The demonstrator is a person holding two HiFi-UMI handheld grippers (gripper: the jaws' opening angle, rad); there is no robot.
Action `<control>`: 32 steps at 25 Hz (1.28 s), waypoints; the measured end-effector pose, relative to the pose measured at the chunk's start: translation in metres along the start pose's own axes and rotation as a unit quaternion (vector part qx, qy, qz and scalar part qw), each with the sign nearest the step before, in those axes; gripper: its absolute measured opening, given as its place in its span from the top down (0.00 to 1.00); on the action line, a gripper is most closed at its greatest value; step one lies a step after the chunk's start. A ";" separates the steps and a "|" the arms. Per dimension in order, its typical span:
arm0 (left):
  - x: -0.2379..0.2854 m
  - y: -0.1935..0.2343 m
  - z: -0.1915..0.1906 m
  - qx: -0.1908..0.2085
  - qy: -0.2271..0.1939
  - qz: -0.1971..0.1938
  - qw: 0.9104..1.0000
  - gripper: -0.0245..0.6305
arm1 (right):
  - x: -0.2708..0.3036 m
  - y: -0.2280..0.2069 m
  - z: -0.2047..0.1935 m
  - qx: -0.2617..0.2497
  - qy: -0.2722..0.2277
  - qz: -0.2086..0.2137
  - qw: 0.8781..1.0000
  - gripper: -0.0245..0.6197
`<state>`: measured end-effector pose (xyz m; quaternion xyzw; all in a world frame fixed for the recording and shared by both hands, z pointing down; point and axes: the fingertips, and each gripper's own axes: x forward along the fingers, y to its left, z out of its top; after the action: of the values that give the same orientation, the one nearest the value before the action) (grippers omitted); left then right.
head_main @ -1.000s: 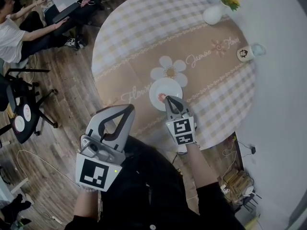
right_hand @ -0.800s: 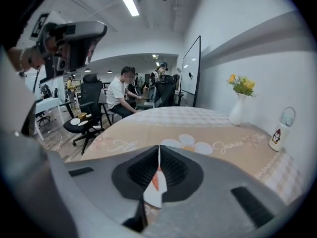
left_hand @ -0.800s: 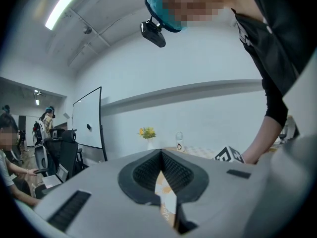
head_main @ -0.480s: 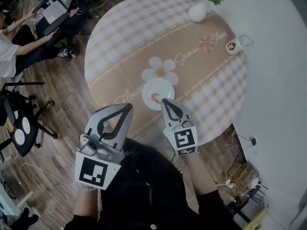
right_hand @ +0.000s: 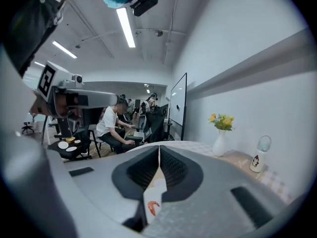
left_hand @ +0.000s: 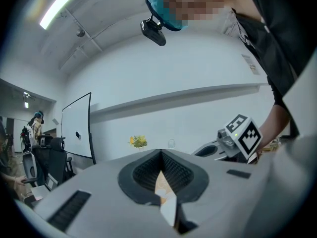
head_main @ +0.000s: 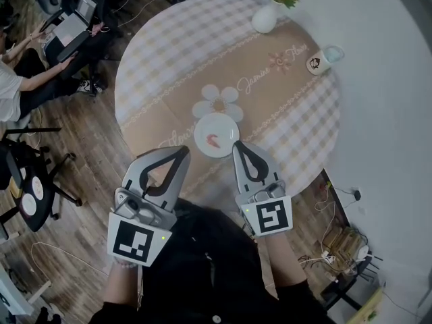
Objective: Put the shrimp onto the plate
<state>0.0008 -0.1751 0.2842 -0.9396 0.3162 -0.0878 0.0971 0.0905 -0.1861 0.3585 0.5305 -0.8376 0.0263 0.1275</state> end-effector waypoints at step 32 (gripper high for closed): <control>0.006 0.000 0.018 0.017 -0.023 -0.020 0.999 0.96 | -0.042 -0.013 0.085 -0.058 -0.100 -0.064 0.991 0.96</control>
<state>0.0097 -0.1764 0.2670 -0.9457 0.2935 -0.0734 0.1184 0.1032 -0.1697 0.2645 0.5747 -0.8105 -0.0837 0.0755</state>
